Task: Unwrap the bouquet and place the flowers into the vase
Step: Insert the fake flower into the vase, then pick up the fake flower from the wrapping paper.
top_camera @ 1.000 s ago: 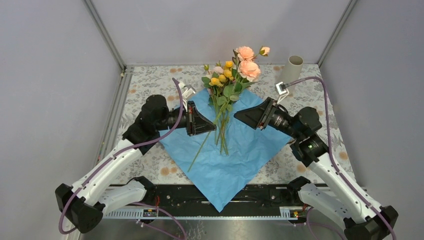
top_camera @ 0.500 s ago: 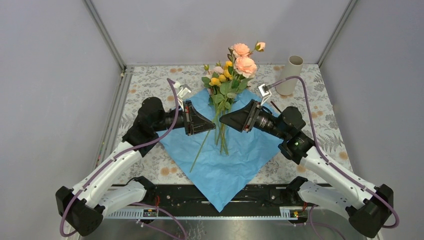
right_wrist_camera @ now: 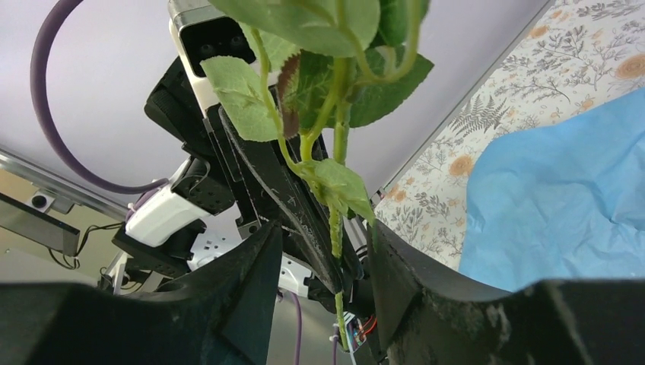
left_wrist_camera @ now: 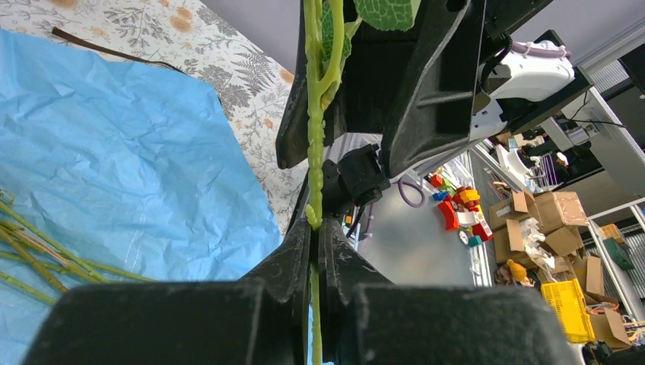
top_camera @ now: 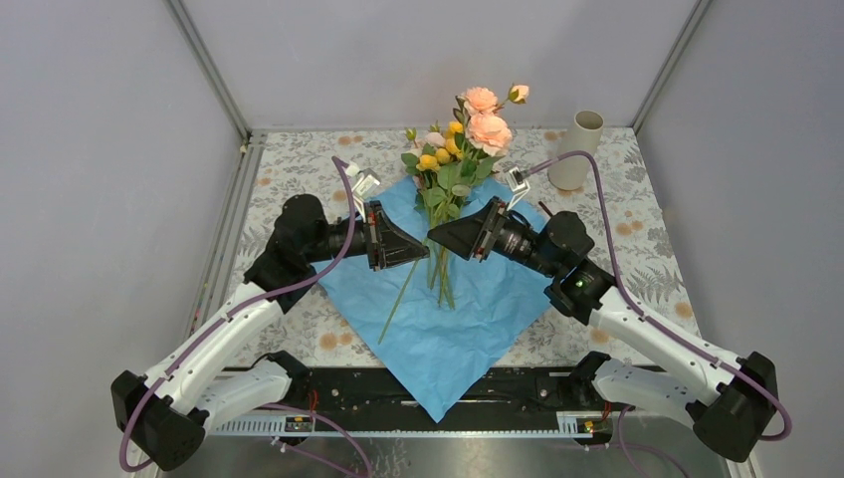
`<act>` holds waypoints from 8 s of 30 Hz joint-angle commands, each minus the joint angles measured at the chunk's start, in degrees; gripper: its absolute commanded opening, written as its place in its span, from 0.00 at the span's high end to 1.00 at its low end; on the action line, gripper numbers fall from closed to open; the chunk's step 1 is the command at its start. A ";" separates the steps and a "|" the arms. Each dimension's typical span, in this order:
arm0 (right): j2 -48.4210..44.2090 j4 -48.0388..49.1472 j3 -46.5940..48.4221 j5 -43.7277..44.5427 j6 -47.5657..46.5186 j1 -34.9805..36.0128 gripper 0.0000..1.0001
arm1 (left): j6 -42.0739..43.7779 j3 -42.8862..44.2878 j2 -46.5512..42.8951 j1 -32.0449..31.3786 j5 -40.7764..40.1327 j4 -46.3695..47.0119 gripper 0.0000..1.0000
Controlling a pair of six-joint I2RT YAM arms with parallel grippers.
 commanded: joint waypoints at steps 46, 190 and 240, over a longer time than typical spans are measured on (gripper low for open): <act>17.69 -11.18 40.81 49.89 -63.45 -15.88 1.00 | 8.42 5.12 -5.84 14.11 -34.43 -23.01 0.02; -7.67 -20.03 -19.46 1.78 -6.72 -24.67 0.31 | -10.15 -11.02 8.77 -7.21 -49.49 1.74 0.13; -10.99 -23.56 -21.98 2.27 -5.48 -24.65 0.40 | -1.66 24.77 57.70 -11.83 -66.48 -7.96 0.70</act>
